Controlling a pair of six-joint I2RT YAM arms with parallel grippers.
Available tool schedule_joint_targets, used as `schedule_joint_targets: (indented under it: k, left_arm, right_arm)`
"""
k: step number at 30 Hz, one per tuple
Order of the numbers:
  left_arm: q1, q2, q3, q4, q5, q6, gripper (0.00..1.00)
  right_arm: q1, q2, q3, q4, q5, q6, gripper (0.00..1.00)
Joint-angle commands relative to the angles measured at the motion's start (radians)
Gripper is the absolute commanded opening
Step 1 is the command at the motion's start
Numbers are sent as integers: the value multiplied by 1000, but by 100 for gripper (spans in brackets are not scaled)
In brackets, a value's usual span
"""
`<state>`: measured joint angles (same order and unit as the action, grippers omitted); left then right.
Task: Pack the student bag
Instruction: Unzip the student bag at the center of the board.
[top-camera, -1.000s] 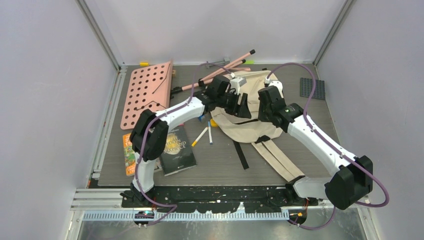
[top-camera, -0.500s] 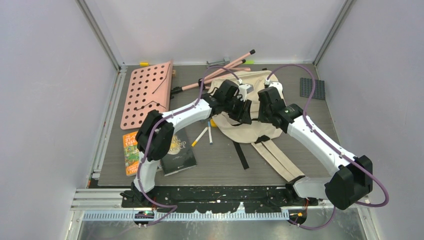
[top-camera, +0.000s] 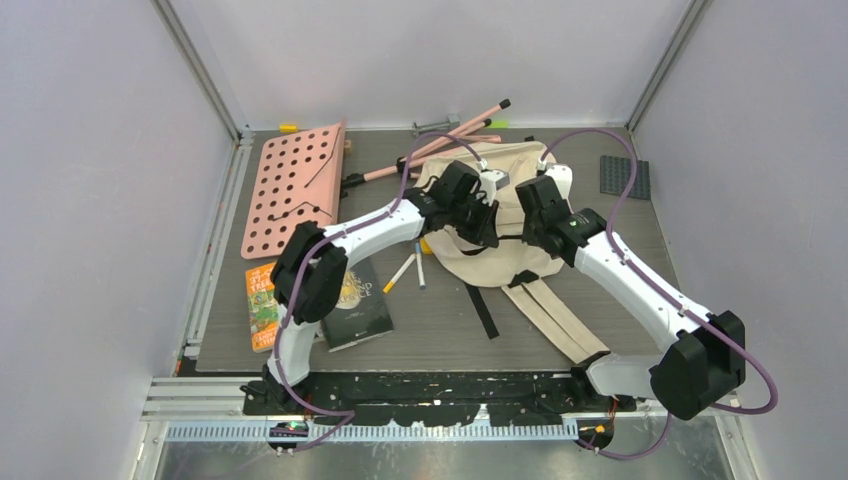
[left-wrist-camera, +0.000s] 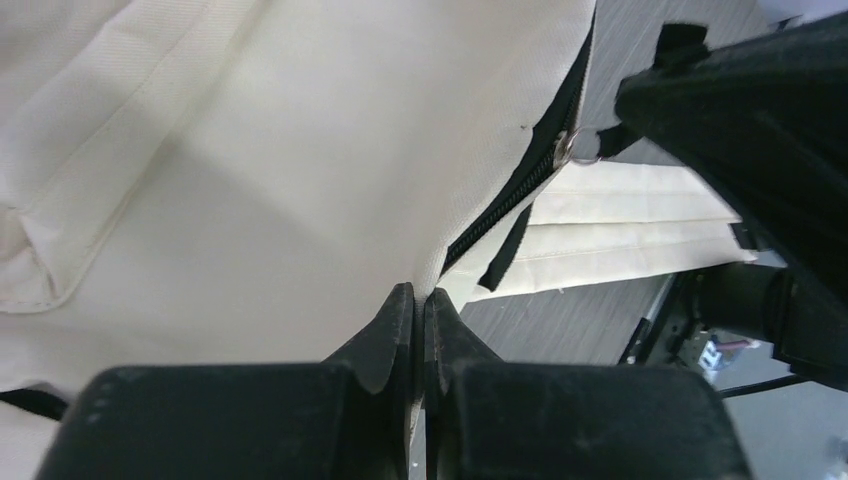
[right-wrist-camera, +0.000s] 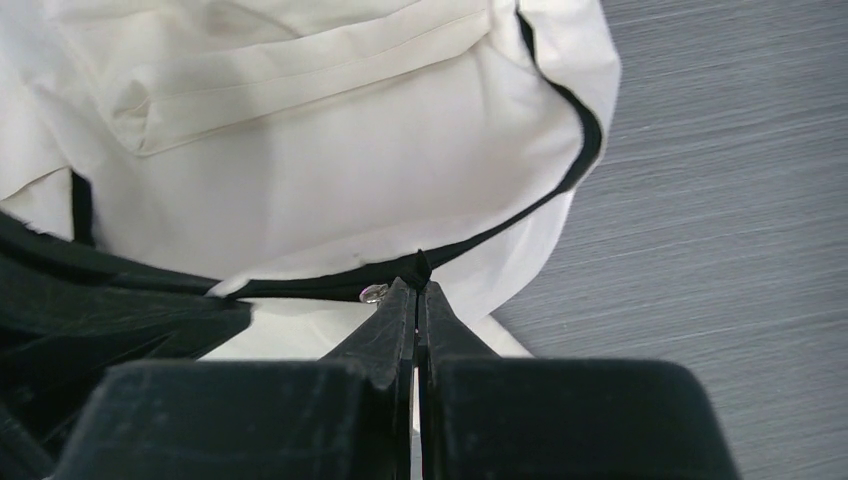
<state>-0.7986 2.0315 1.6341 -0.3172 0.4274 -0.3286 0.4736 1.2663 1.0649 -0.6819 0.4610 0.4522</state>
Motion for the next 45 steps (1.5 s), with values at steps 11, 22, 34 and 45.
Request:
schedule_joint_targets:
  k: [11,22,34,45]
  left_arm:
    - [5,-172,-138,-149,-152,142,0]
    - [6,-209,-128,-149,-91,139,10]
    - [5,-32,123,-33,83,33,61]
    - [-5,77,194,-23,121,34,61]
  right_arm:
    - [-238,-43,-20,-14,76,8,1]
    - [-328,29,-28,86,-191,-64,0]
    - [-328,-14,-72,106,-345,-73,0]
    - [-328,-24,-79,105,-357,-69,0]
